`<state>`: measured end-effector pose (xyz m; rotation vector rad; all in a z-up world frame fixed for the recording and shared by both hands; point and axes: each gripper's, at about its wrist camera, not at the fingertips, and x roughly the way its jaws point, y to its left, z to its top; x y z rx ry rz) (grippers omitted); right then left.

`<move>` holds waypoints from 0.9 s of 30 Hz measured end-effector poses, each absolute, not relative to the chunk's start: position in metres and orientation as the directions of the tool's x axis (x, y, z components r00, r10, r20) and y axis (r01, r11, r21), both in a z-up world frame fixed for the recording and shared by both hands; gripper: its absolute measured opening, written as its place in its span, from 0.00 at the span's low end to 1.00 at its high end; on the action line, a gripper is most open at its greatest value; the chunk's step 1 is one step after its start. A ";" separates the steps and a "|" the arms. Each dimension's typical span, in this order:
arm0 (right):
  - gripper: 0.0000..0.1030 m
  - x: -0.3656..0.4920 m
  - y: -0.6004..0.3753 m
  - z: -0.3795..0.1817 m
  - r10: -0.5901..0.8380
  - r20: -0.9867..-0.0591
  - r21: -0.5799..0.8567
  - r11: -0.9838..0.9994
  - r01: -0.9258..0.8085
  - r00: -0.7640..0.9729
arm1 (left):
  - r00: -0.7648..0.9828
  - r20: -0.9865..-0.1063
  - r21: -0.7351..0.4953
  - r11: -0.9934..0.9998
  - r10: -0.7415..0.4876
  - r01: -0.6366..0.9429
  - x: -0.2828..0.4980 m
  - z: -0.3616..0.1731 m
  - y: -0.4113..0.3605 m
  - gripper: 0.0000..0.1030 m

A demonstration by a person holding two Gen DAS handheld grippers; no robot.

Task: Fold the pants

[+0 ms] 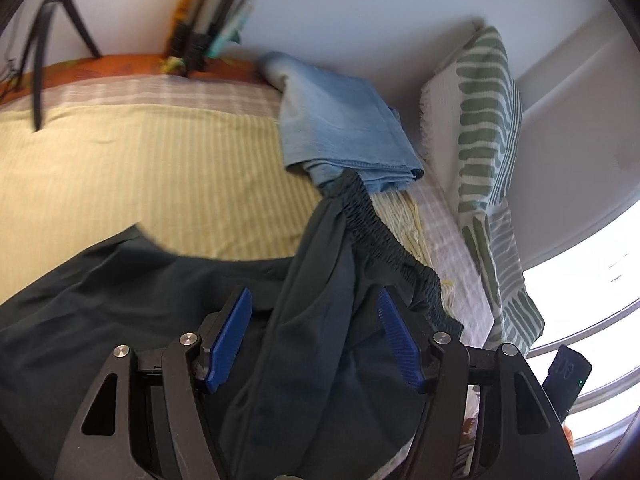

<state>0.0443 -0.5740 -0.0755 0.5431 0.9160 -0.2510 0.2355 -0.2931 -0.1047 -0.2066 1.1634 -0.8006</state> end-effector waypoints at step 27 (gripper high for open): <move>0.71 0.034 -0.610 -0.089 -0.014 -0.807 0.387 0.743 0.546 0.591 | 0.117 -0.750 -0.513 0.685 -0.651 0.518 0.252 -0.136 -0.387 0.03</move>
